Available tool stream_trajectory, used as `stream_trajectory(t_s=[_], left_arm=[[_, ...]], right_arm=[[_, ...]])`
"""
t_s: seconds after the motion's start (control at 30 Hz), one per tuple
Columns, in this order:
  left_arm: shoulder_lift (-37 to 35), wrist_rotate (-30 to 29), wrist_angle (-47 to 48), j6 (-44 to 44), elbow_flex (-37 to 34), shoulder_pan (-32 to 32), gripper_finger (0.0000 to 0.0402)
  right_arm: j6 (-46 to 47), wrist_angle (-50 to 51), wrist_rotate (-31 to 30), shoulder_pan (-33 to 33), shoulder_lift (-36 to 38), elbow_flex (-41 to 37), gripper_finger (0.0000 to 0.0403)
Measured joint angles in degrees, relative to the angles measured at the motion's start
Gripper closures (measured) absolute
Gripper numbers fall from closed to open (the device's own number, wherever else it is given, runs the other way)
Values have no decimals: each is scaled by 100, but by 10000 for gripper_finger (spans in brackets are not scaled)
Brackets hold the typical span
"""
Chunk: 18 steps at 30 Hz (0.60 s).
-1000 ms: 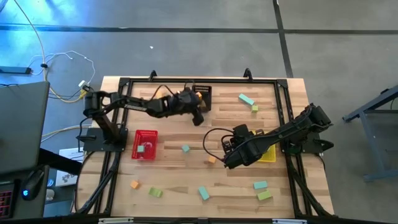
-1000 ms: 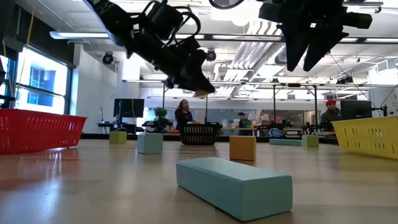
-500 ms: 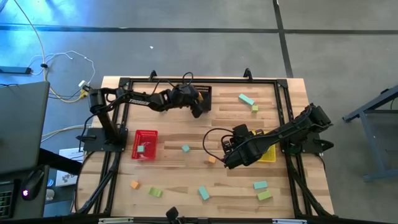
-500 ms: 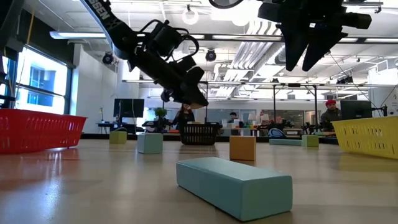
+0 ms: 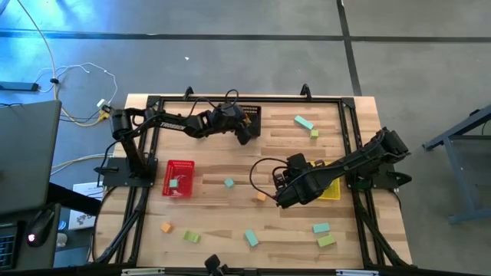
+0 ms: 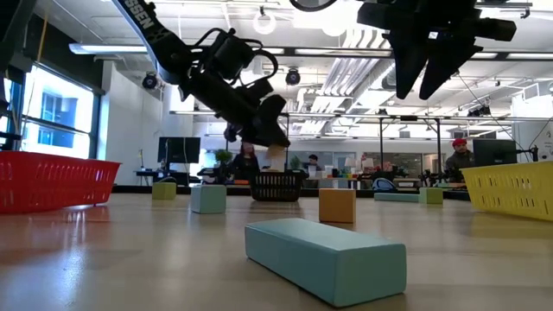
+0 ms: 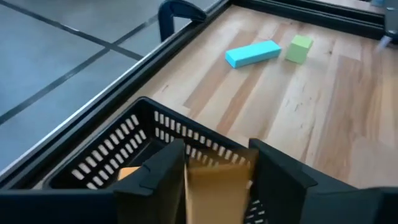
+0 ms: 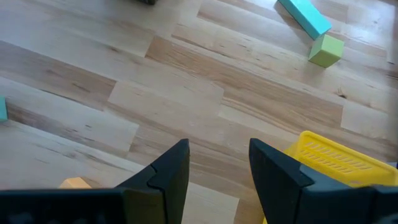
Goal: Sort & place blocks by color
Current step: Put the yellow block into the black bin, then put the green block into the yellow bin
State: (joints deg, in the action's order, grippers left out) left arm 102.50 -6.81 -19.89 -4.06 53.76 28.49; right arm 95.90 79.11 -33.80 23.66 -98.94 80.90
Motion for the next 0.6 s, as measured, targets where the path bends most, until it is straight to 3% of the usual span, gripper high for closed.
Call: stream_trajectory(t_s=[0.33, 0.6], left_arm=[[-76, 432, 206, 16, 0, 14, 195], [-937, 968, 920, 30, 2, 1, 200]], right_arm=[[0, -15, 20, 0, 0, 0, 252], [-8, -11, 8, -3, 0, 0, 252]])
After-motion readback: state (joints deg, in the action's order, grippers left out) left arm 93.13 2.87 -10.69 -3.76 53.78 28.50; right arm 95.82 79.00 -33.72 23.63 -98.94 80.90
